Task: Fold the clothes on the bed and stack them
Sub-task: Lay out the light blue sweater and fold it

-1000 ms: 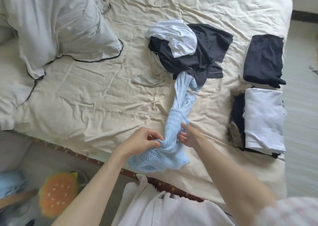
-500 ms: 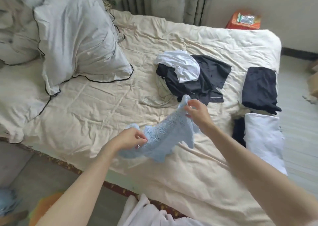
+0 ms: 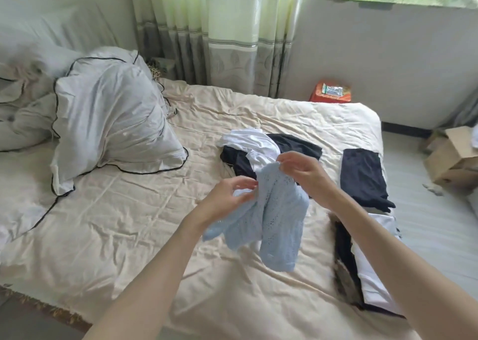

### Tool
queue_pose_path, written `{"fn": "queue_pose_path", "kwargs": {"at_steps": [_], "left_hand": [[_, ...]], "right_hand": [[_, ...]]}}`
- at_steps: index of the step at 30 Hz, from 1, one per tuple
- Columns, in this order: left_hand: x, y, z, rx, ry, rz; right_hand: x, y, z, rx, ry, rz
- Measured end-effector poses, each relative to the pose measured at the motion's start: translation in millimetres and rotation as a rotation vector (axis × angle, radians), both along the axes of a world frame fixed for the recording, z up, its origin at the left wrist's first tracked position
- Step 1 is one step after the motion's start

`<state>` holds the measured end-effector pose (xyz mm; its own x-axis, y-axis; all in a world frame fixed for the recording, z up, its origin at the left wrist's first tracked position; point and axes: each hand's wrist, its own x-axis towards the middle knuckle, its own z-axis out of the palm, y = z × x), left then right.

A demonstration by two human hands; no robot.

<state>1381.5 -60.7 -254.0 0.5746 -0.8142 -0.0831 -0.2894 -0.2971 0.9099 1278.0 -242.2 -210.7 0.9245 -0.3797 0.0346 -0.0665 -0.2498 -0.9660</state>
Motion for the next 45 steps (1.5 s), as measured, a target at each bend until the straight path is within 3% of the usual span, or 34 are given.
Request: {"fn": "queue_pose_path", "kwargs": {"at_steps": [7, 11, 16, 19, 22, 25, 28, 32, 35, 39, 41, 45], "left_hand": [[-12.9, -21.8, 1.7, -0.012, 0.07, 0.012], [-15.1, -29.0, 9.3, -0.022, -0.102, 0.132], [3.2, -10.5, 37.6, -0.024, 0.082, 0.03], [17.3, -9.7, 57.8, -0.035, 0.039, 0.04], [26.3, -14.2, 76.8, -0.1, 0.058, 0.078], [34.0, -15.7, 89.2, -0.14, 0.054, 0.091], [44.6, -8.6, 93.6, -0.148, 0.032, 0.106], [68.4, 15.3, 94.2, -0.154, -0.05, 0.274], [84.3, 31.0, 93.2, -0.04, -0.176, 0.329], [87.0, 32.2, 92.7, 0.152, -0.302, 0.318], [75.8, 23.8, 97.6, 0.109, -0.281, 0.249], [44.7, -3.6, 99.9, -0.081, -0.053, 0.027]], "right_hand": [[7.2, -10.2, 19.2, 0.197, -0.038, -0.023], [15.3, -14.9, 25.7, 0.114, -0.011, -0.081], [23.3, -26.4, 17.8, -0.044, 0.058, -0.195], [23.4, -19.8, 3.1, 0.119, 0.13, -0.243], [13.2, 5.3, -18.7, 0.374, 0.133, -0.072], [6.3, 29.4, -36.4, 0.415, 0.141, 0.085], [11.7, 31.8, -38.7, 0.323, 0.142, 0.058], [22.3, -2.7, -18.6, 0.13, 0.192, -0.102], [26.8, -31.0, 9.6, 0.001, 0.224, -0.082], [38.0, -34.2, 50.5, -0.023, 0.15, 0.016], [48.2, -26.4, 66.1, -0.178, 0.129, 0.05], [65.9, -5.1, 86.8, -0.505, 0.135, 0.219]]}}
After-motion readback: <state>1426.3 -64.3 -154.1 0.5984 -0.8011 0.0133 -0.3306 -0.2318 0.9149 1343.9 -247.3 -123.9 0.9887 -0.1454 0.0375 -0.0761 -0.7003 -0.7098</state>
